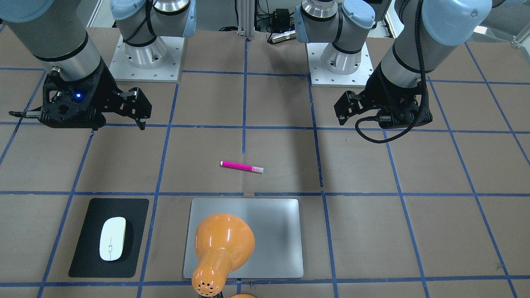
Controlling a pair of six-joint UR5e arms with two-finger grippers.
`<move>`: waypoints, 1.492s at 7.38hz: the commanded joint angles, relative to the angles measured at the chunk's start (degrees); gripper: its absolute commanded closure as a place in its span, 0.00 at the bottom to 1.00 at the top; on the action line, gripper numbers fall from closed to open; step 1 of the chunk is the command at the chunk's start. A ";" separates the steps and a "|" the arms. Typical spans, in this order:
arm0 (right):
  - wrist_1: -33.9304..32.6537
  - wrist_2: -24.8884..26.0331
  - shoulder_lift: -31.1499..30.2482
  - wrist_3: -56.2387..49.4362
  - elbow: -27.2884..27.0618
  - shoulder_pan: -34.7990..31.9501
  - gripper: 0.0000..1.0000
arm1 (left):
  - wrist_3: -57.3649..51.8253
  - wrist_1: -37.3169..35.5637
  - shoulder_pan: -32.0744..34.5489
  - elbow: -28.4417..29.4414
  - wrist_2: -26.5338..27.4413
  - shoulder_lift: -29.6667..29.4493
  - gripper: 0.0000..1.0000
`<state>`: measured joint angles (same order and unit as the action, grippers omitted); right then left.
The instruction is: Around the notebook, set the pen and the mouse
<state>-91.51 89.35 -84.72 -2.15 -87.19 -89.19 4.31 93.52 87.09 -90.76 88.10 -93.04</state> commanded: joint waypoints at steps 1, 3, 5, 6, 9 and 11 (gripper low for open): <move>-0.07 -0.05 0.00 -0.05 0.00 0.07 0.00 | -4.36 0.18 0.98 -0.21 0.14 0.58 0.00; -0.07 -0.22 0.00 0.48 0.00 -0.02 0.00 | -7.65 0.08 0.81 -0.29 0.32 0.76 0.00; -0.07 -0.23 0.00 0.56 0.00 -0.11 0.00 | -7.56 0.17 0.72 0.06 0.66 1.02 0.00; 0.02 -0.05 -0.09 0.39 0.00 -0.02 0.00 | -7.47 0.26 0.72 -0.12 3.63 1.19 0.00; -0.07 -0.14 -0.09 0.57 0.00 -0.02 0.00 | -6.68 0.17 0.72 -0.12 3.83 1.02 0.00; 0.02 -0.05 -0.09 0.48 0.00 -0.02 0.00 | -5.98 -0.35 0.80 -0.03 2.96 -0.03 0.00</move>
<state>-91.52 89.23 -84.81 -1.64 -87.19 -89.21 -2.18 93.37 87.82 -90.86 91.65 -92.57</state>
